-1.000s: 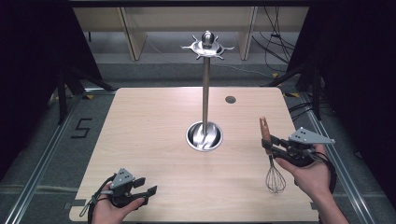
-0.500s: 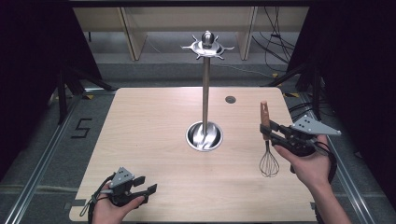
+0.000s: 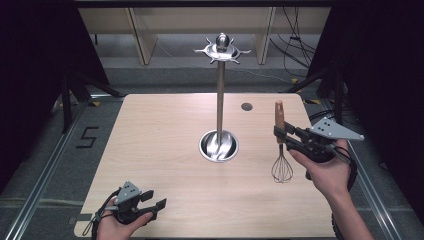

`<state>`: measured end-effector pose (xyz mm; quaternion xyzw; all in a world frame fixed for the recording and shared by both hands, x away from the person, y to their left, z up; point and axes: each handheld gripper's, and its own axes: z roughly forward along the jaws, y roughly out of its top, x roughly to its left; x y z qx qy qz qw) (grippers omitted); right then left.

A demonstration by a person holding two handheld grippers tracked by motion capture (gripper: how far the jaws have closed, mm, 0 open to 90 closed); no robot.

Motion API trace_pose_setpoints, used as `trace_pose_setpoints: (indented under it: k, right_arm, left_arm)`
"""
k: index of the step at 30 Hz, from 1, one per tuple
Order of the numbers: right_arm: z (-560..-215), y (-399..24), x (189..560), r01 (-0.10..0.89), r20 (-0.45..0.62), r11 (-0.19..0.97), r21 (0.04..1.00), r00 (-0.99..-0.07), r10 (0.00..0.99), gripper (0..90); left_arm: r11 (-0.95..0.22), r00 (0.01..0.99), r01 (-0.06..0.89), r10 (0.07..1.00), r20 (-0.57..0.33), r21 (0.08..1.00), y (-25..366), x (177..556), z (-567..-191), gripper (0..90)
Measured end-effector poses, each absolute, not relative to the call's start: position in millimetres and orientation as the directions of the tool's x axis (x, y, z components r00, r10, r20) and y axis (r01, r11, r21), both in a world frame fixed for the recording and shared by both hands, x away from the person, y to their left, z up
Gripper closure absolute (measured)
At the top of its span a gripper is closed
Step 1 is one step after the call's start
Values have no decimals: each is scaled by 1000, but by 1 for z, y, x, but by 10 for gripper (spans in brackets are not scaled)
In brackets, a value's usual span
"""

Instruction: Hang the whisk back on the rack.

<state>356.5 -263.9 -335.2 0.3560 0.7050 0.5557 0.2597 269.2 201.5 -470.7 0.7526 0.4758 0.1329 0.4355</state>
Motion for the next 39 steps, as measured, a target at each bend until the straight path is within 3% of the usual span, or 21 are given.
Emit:
trace_pose_setpoints:
  k: [12,14,39]
  right_arm:
    - [-316,-246,376,154,0,132,979,-652,758,697]
    - [-314,-244,376,186,30,124,975,-656,754,697]
    - [-293,-229,392,177,41,109,978,-676,736,697]
  left_arm:
    - [-161,504,601,837,-215,783,202,269,-473,413]
    - [-166,507,602,836,-212,781,205,268,-473,413]
    - [-157,502,599,838,-216,785,205,266,-472,412]
